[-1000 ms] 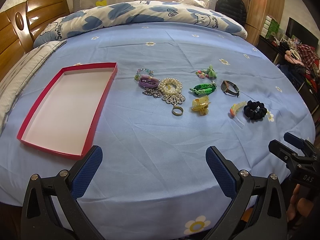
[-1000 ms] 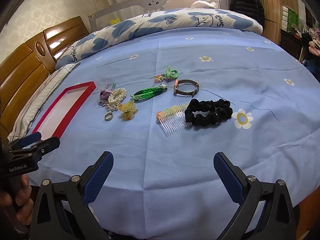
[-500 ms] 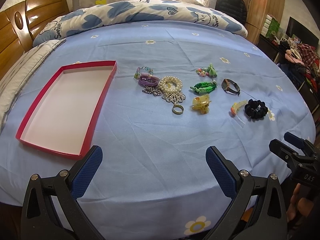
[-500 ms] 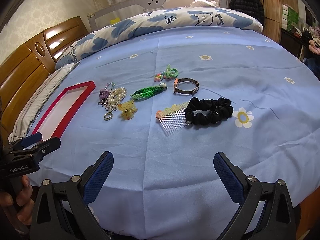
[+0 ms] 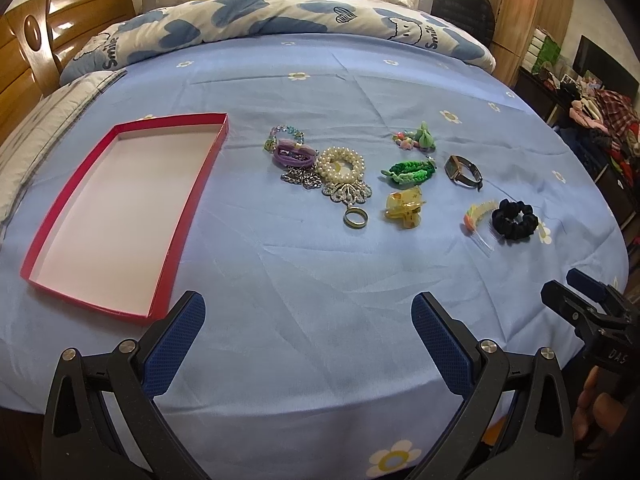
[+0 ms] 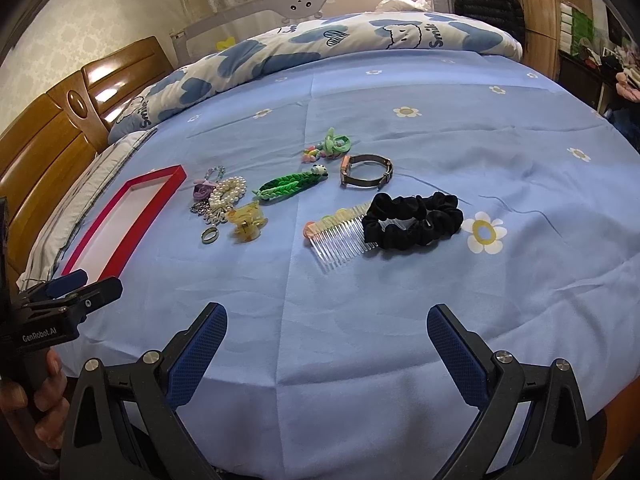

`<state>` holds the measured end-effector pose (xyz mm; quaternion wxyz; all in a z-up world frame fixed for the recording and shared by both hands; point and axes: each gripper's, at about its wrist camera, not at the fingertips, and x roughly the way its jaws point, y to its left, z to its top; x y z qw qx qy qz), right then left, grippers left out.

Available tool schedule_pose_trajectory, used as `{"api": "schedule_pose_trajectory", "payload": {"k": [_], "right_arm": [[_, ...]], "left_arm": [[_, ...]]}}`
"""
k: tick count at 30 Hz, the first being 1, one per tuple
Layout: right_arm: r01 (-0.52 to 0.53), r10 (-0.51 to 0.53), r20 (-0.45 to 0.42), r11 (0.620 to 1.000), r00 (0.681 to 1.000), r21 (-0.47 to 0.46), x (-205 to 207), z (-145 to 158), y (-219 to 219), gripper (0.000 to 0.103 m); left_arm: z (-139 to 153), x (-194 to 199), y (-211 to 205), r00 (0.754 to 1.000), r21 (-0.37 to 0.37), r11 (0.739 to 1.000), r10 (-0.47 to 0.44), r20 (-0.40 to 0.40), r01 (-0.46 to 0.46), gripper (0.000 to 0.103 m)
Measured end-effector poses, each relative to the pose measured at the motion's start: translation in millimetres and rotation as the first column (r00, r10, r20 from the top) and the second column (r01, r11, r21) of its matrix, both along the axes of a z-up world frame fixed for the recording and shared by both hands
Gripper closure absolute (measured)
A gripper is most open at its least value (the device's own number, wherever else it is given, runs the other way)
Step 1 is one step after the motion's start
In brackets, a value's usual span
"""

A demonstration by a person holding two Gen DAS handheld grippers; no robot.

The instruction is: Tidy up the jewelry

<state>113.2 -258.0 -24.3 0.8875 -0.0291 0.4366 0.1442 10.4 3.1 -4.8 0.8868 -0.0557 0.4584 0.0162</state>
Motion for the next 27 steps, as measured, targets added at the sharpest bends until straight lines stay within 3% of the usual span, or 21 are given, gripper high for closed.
{"api": "schedule_pose_trajectory", "payload": {"k": [12, 17, 22, 27], "right_arm": [[0.038, -0.039, 0.053, 0.999, 0.998, 0.017, 27.6, 3.6, -23.9, 0.005], [0.078, -0.078, 0.004, 0.996, 0.997, 0.051, 53.4, -1.6, -40.3, 0.013], [0.128, -0.125, -0.048, 0.990, 0.991, 0.064, 83.4, -13.5, -55.9, 0.029], [0.140, -0.135, -0.064, 0.987, 0.989, 0.076, 104.9, -24.3, -62.1, 0.041]], "left_arm": [[3.1, 46.1, -24.0, 0.992, -0.029, 0.992, -0.119, 0.029, 0.120, 0.000], [-2.4, 78.3, -40.2, 0.985, -0.042, 0.984, -0.171, 0.012, 0.171, 0.000], [-14.7, 109.5, -51.6, 0.979, -0.059, 0.977, -0.205, -0.021, 0.204, 0.000], [-33.0, 130.3, -65.2, 0.969, -0.037, 0.971, -0.237, -0.067, 0.235, 0.011]]}}
